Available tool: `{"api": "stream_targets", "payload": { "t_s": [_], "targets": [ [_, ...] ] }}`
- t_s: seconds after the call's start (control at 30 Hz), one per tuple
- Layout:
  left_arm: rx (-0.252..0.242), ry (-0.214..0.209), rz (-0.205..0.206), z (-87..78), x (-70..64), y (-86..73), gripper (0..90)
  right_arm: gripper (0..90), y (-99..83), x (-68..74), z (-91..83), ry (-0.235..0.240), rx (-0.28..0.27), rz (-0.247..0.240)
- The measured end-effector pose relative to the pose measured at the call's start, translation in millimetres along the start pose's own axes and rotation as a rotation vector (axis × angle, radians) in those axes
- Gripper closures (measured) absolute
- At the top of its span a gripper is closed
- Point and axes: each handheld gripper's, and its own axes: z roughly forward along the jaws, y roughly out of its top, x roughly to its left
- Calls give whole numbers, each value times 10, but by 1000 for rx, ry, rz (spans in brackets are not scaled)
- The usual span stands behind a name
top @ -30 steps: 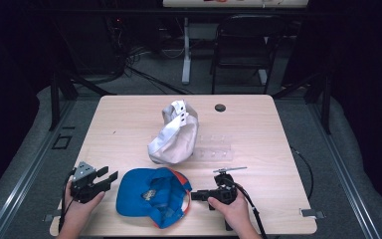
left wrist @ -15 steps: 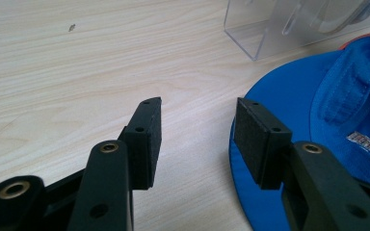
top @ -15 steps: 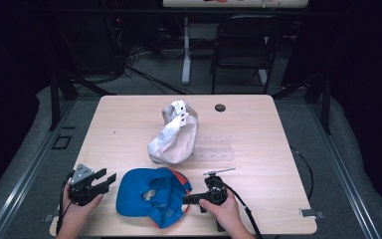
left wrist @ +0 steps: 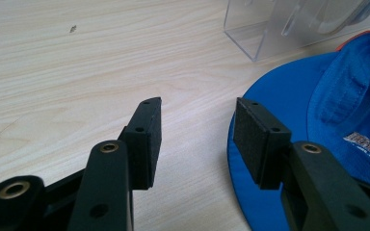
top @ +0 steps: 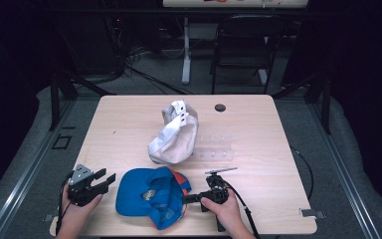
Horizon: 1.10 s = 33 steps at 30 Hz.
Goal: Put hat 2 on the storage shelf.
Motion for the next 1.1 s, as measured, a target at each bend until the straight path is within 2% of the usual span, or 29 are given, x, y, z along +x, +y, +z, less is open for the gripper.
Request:
{"api": "stream_targets", "payload": {
  "t_s": [0.1,0.13,0.17,0.33,0.6,0.63,0.83,0.87,0.9,1.1],
  "targets": [
    [1,-1,0,1,4,0,536,772,6,15,-19,2,-3,6],
    [1,-1,0,1,3,-1,537,773,3,30,-22,-14,-12,15],
    [0,-1,1,0,3,0,536,774,9,22,-30,2,-2,6],
    [-4,0,0,-8,6,1,538,777,16,63,-82,8,-13,12],
    [-5,-1,3,-7,4,1,538,778,41,109,-193,-48,-26,-1],
    [-4,-1,4,-6,4,1,538,778,44,117,-207,-47,-35,10],
    [-4,-3,1,1,4,-2,538,778,71,119,-355,-55,-46,20],
    [-3,-4,1,2,4,-1,538,778,82,118,-405,-88,-27,11],
    [-4,-4,2,3,3,-1,538,778,81,105,-410,-60,-47,18],
    [-16,-6,2,27,-6,0,538,779,113,82,-588,-67,-66,42]
  ]
}}
